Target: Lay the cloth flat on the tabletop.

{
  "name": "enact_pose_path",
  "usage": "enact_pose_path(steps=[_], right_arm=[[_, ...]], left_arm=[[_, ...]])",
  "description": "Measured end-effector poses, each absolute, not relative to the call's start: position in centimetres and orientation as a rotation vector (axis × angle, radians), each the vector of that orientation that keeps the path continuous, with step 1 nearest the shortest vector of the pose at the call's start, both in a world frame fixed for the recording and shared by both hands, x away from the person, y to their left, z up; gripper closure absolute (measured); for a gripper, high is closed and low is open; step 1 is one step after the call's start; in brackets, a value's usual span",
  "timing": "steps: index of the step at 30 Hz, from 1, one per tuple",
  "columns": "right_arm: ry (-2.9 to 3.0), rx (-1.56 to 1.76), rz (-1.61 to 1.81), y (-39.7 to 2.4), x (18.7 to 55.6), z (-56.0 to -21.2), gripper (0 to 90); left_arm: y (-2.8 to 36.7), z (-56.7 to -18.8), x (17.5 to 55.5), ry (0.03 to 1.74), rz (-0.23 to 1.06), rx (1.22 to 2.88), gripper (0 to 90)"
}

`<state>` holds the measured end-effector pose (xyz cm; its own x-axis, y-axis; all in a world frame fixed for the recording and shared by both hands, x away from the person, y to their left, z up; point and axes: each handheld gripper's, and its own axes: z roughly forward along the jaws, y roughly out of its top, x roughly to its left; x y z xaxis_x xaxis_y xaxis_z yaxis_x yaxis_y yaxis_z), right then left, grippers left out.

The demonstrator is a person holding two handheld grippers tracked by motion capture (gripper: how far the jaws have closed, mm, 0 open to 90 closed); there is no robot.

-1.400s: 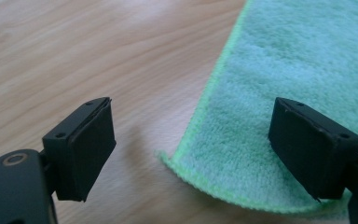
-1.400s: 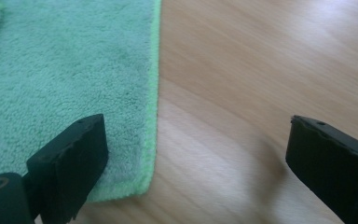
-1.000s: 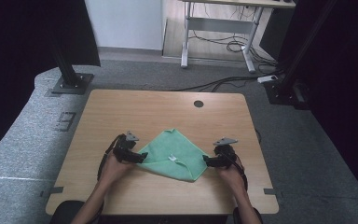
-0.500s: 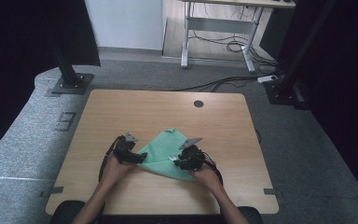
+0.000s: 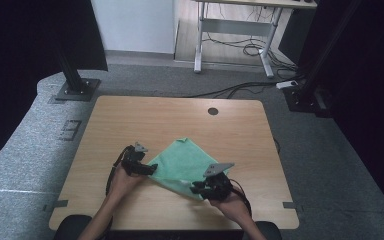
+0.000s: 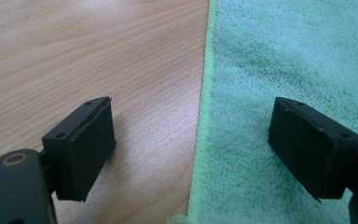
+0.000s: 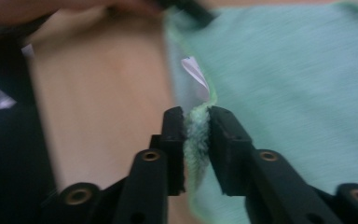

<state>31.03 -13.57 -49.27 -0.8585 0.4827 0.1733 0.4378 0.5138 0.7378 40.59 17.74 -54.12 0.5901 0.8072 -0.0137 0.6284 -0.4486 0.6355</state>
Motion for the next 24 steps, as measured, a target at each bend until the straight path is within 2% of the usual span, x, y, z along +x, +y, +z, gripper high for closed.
enact_pose_path(steps=[4,5,6,9,14,16,17,20,24], right_arm=[[2.702,0.781,1.26,-13.9,29.2,-49.3,54.3],[2.702,0.781,1.26,-13.9,29.2,-49.3,54.3],[2.655,0.81,1.263,-14.8,29.1,-48.8,48.4],[2.591,0.874,1.235,-15.9,29.8,-48.6,41.4],[2.509,1.042,1.079,-16.6,31.9,-51.1,27.6],[2.5,1.071,1.06,-16.5,32.2,-51.8,26.1],[2.47,1.117,0.989,-16.2,33.0,-53.1,21.7],[2.455,1.122,0.888,-15.9,33.6,-54.1,19.0],[2.412,1.103,0.849,-16.4,34.6,-54.0,21.3]], left_arm=[[18.1,-53.7,40.3,1.125,0.397,2.211,14.5],[18.1,-53.7,40.3,1.125,0.397,2.211,14.5],[18.1,-53.5,40.0,1.114,0.389,2.208,14.4],[17.9,-53.4,39.5,1.098,0.387,2.221,14.2],[17.9,-53.6,38.7,1.082,0.41,2.258,14.1],[18.0,-53.7,38.6,1.086,0.421,2.272,14.1],[18.1,-53.9,38.5,1.099,0.41,2.263,14.2],[18.1,-53.9,38.4,1.105,0.416,2.264,14.2],[17.5,-53.8,38.0,1.09,0.421,2.282,14.2]])
